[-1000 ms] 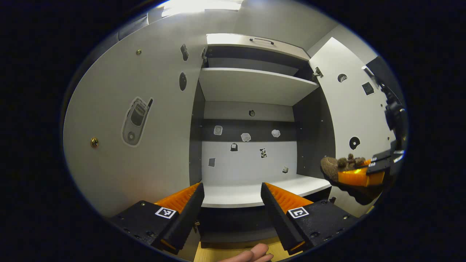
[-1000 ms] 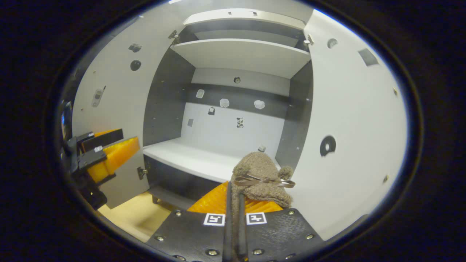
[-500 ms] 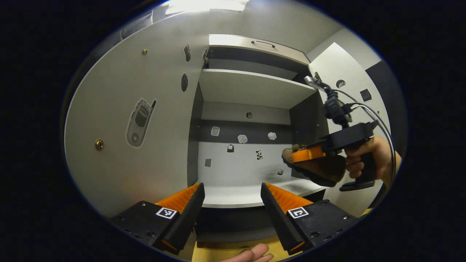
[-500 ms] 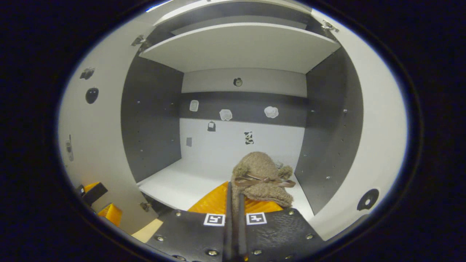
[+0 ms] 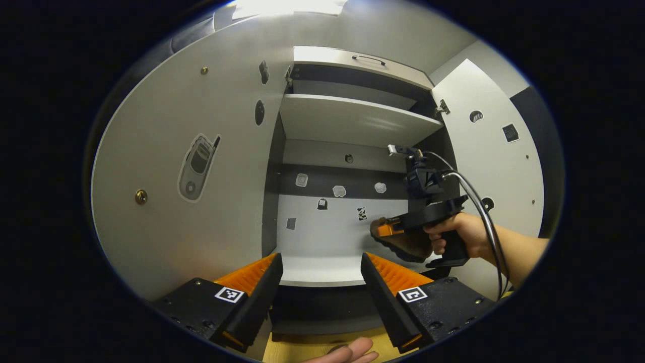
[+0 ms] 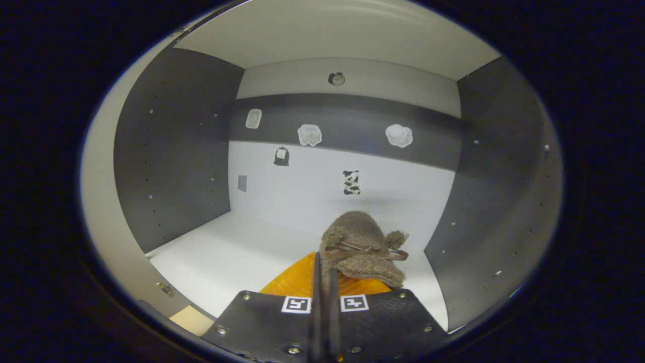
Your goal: Grab one shoe with the right hand and put it into the shoe cabinet, grab the other shoe with the left hand and put it into the shoe cabinet; then close the right door with the right hand and the left door with the left hand.
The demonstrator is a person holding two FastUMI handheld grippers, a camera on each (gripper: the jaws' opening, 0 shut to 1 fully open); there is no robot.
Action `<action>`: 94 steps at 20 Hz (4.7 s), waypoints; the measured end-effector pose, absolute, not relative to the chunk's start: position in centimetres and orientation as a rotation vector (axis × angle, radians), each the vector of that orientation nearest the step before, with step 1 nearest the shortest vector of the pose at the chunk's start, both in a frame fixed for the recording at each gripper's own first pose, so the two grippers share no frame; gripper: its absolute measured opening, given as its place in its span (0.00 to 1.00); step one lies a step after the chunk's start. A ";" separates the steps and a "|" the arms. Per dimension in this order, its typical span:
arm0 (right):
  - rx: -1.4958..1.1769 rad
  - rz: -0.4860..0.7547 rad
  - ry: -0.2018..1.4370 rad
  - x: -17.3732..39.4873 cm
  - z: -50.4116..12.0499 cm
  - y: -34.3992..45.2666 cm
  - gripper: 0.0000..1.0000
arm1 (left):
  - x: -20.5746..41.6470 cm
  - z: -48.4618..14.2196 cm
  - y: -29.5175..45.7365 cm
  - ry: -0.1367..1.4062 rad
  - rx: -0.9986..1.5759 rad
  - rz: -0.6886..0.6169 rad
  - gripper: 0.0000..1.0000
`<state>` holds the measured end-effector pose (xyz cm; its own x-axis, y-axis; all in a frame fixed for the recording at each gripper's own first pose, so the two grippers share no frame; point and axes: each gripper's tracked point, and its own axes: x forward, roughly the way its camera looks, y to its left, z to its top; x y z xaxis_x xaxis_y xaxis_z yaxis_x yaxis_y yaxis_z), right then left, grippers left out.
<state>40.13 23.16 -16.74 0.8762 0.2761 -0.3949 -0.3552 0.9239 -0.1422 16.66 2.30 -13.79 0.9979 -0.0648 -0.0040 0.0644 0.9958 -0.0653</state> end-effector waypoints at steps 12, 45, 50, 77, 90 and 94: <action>-0.100 0.202 0.406 39.6 -17.1 20.4 0.84 | 17.4 -15.9 -0.2 0.074 -0.094 -0.094 0.96; -0.109 0.104 -0.193 0.9 -9.4 12.0 0.96 | 9.0 -32.4 0.8 0.388 -0.026 -0.014 0.97; -0.084 0.128 -0.164 -1.3 -12.1 12.2 0.94 | 7.9 -40.3 -0.4 0.571 -0.054 -0.036 0.98; 0.058 0.125 -0.005 -0.4 -18.8 8.9 0.96 | 3.6 -42.0 -0.7 0.688 -0.106 -0.066 0.04; 0.060 0.145 -0.024 -2.9 -17.2 7.6 0.96 | 3.3 -23.1 -0.2 0.318 -0.108 -0.051 0.01; 0.069 0.138 -0.061 -4.2 -15.7 6.5 0.96 | 5.1 -17.5 -0.1 0.238 -0.086 -0.062 0.03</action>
